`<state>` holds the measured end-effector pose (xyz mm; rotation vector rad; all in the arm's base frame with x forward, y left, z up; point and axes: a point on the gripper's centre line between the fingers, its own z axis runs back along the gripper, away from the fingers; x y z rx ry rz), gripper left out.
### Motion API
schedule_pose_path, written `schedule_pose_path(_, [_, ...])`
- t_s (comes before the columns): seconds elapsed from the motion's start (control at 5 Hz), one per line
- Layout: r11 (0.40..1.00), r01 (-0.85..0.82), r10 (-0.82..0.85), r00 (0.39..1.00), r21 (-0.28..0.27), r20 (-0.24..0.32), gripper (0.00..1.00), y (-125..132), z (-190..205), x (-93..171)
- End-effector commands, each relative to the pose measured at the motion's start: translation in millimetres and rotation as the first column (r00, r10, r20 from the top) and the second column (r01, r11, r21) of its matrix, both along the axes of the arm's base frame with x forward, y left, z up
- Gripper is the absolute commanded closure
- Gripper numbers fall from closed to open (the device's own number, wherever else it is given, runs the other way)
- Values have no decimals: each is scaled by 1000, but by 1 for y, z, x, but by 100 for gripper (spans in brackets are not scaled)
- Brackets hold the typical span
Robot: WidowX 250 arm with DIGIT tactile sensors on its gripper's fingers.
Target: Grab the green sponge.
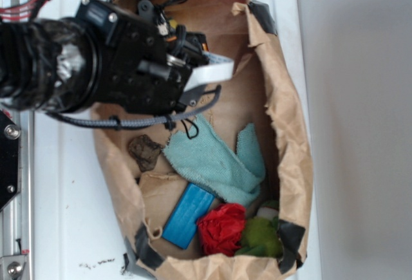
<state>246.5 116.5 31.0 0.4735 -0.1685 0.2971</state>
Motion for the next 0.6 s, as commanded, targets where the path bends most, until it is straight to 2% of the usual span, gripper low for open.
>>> schedule_pose_path(0.0, [1000, -13, 13, 999, -6, 35, 100, 2, 9, 1])
schedule_pose_path(0.4, [1000, -14, 14, 999, -10, 43, 100, 3, 11, 2])
